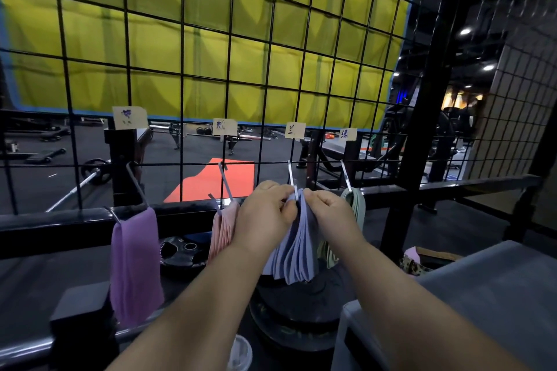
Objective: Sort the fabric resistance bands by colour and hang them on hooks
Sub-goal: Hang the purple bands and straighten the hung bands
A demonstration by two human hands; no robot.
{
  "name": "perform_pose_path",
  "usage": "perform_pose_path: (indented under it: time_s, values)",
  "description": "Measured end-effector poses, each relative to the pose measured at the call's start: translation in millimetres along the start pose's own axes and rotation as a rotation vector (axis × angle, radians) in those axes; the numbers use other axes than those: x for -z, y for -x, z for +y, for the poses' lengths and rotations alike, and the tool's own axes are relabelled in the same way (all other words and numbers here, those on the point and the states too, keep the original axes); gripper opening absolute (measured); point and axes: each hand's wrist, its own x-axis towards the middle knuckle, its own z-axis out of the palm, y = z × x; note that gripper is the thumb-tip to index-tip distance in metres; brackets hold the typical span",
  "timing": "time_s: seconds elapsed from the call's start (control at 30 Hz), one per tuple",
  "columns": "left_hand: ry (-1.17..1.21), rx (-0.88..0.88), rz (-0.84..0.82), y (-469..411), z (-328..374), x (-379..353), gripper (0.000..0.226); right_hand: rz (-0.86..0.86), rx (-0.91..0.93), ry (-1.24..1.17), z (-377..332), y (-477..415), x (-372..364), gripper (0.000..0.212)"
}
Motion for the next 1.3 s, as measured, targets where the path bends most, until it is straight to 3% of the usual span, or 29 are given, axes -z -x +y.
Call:
perform_pose_path:
  time_s: [0.17, 0.37, 0.5, 0.6, 0.73, 0.83, 1.0, 1.23, 1.3]
  values:
    - [0.003, 0.022, 0.017, 3.5, 1.7, -5.2, 0.016, 0.000, -0.008, -0.012, 3.4, -0.2, 1.1, 0.029]
    - [0.070, 0.122, 0.110, 6.5, 5.9, -19.2, 0.031, -0.052, 0.040, -0.011, 4.5, 1.3, 0.6, 0.041]
    - [0.198, 0.184, 0.142, 8.1, 12.0, -21.7, 0.043, -0.079, 0.052, -0.012, 6.5, 1.6, 1.3, 0.038]
    - [0.165, 0.140, 0.099, 8.6, 7.6, -19.1, 0.028, -0.085, 0.057, -0.032, 7.4, 1.5, 3.9, 0.048]
    - [0.125, 0.024, 0.062, 5.5, -1.7, -11.2, 0.020, -0.109, 0.075, -0.064, 10.2, -0.2, 5.2, 0.041]
    - [0.068, 0.010, 0.027, 1.8, -3.7, -7.0, 0.020, -0.116, 0.041, -0.094, 11.6, -1.3, 5.4, 0.047]
    - [0.011, -0.003, -0.006, -0.2, -4.4, -5.2, 0.022, -0.104, 0.013, -0.084, 13.7, -2.5, 9.6, 0.029]
    - [0.119, 0.111, 0.110, 1.0, 1.7, -19.5, 0.016, -0.108, 0.030, -0.058, 11.8, -1.6, 7.1, 0.034]
    - [0.190, 0.169, 0.154, 0.9, 5.3, -23.5, 0.015, -0.118, 0.040, -0.060, 12.8, -2.5, 6.3, 0.027]
